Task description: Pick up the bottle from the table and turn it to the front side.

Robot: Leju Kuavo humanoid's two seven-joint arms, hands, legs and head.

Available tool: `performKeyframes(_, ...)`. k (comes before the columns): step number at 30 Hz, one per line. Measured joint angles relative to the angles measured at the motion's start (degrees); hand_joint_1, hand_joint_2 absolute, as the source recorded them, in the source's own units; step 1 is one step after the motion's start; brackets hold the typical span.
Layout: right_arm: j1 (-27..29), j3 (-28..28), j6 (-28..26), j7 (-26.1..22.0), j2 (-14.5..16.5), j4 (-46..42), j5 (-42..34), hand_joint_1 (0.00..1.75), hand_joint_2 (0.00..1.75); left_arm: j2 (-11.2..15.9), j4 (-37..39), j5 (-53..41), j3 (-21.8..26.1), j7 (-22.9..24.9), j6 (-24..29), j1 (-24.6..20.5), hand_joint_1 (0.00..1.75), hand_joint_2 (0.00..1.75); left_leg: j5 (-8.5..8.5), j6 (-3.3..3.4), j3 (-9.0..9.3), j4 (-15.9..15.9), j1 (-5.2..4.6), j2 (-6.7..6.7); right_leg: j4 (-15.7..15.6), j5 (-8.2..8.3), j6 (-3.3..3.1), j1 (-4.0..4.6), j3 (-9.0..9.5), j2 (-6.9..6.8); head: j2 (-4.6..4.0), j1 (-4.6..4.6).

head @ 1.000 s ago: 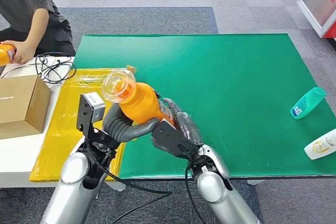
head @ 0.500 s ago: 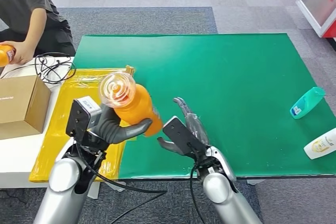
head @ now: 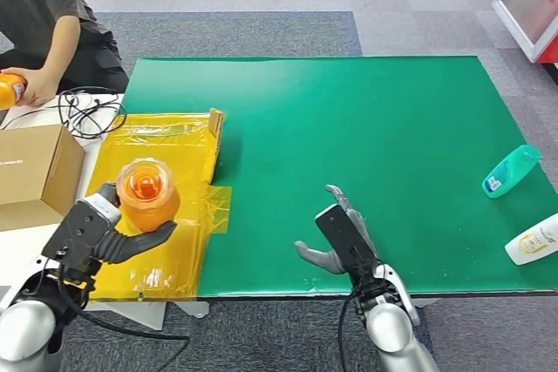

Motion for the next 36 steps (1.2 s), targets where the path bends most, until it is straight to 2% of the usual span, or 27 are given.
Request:
performKeyframes(4, 0.33, -0.85, 0.19, -0.08, 0.01, 0.00, 0.02, 0.00, 1.75, 1.35, -0.79, -1.76, 0.93, 1.13, -0.54, 0.69, 1.75, 1.75, 0.00, 0.01, 0.01, 0.00, -0.02, 0.00, 0.00, 0.01, 0.00, -0.03, 0.04, 0.00, 0.00, 0.01)
performKeyframes(10, 0.56, -1.58, 1.44, -0.25, 0.04, 0.25, 0.06, 0.00, 1.75, 4.38, 0.49, -9.66, 1.02, 5.11, -3.33, 0.81, 1.75, 1.75, 0.01, 0.00, 0.04, 0.00, -0.02, 0.00, -0.01, 0.01, -0.01, -0.02, 0.00, 0.00, 0.00, -0.01)
performKeyframes(13, 0.28, -1.57, 2.05, -0.61, 0.25, 1.04, 0.40, 0.00, 1.75, 4.89, 4.98, -17.51, 0.26, 5.68, -2.93, -2.04, 1.75, 1.75, 0.05, -0.05, 0.03, 0.00, -0.01, -0.01, 0.00, 0.04, -0.04, 0.01, -0.01, -0.01, 0.00, -0.01)
performKeyframes(18, -0.08, -1.26, 2.28, -1.00, 0.89, 3.20, 0.94, 0.00, 1.75, 4.78, 15.23, -28.21, -3.58, 4.46, -3.06, -10.03, 1.75, 1.75, 0.11, -0.10, 0.03, 0.00, -0.01, -0.03, 0.00, 0.15, -0.09, -0.01, 0.02, -0.01, 0.00, -0.01)
performKeyframes(36, -0.47, -0.69, 2.91, -1.98, 1.12, 8.23, 0.73, 0.00, 1.75, 4.87, 35.92, -37.70, -14.59, -0.55, -3.63, -20.23, 1.75, 1.75, 0.13, -0.11, 0.01, 0.00, -0.01, -0.01, 0.00, 0.16, -0.09, -0.01, -0.01, 0.00, 0.00, -0.01)
